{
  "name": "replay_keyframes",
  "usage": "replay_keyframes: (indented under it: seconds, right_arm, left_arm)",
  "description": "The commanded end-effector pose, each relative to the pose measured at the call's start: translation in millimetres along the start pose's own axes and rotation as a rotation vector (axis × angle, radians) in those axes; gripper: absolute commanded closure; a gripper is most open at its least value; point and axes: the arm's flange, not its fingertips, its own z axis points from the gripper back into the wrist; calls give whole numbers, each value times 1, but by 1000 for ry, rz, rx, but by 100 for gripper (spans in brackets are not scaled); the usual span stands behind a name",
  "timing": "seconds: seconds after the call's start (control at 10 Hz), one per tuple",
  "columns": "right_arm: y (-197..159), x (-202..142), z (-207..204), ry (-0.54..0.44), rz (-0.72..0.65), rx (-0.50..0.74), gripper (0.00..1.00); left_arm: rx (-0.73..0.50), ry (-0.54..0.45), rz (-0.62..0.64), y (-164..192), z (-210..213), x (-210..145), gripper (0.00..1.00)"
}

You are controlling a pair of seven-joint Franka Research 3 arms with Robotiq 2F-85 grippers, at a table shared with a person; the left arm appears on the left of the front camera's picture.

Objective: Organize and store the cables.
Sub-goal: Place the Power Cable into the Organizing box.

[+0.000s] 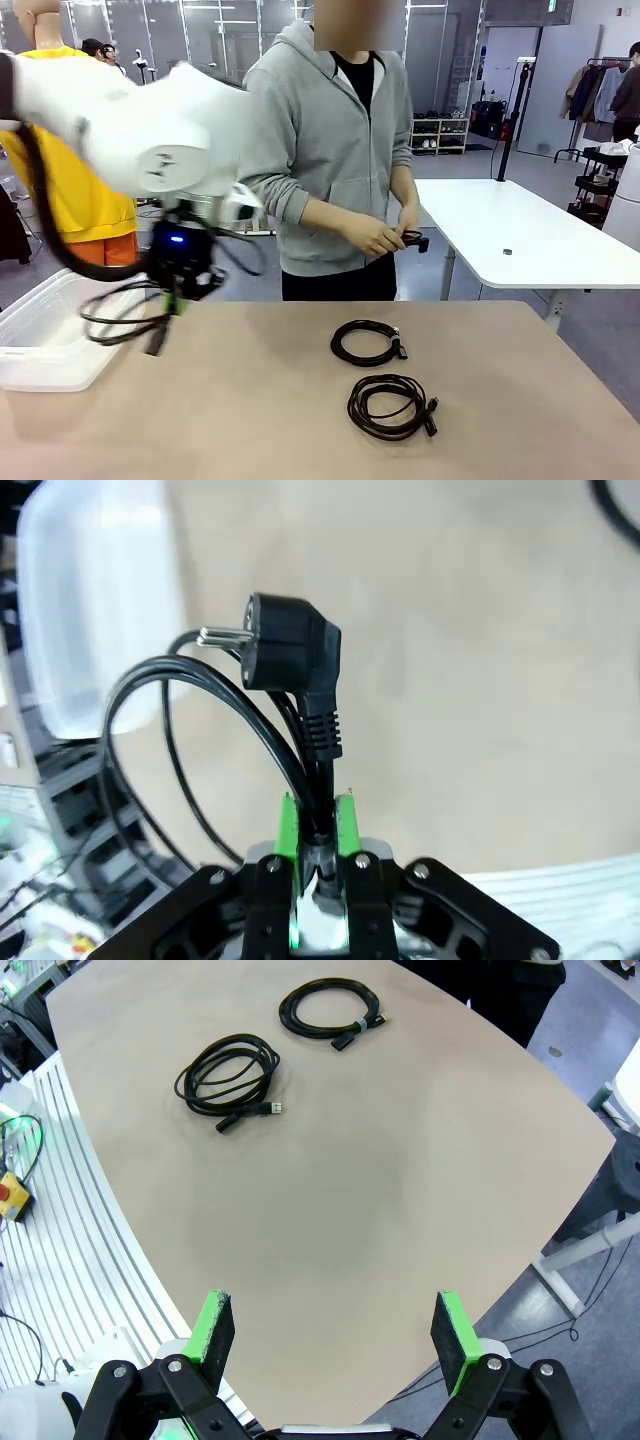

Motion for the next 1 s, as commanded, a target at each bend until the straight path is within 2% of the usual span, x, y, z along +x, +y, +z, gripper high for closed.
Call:
replay_keyframes:
  seconds: [0.0, 0.2, 0.5, 0.7, 0.9]
  right_arm:
    - [-1, -2, 1, -15, 16, 6, 0]
    - [-1, -2, 1, -15, 16, 6, 0]
    - [-1, -2, 1, -15, 16, 6, 0]
    - [-1, -2, 1, -15, 16, 6, 0]
    - [-1, -2, 1, -15, 16, 6, 0]
  left_arm:
    - [44, -92, -30, 73, -9, -31, 83]
    - [59, -103, -34, 140, -12, -37, 83]
    - [72, -127, -71, 210, -33, -27, 83]
    - [42, -104, -71, 235, -64, 1, 83]
    - [23, -83, -41, 244, -96, 35, 83]
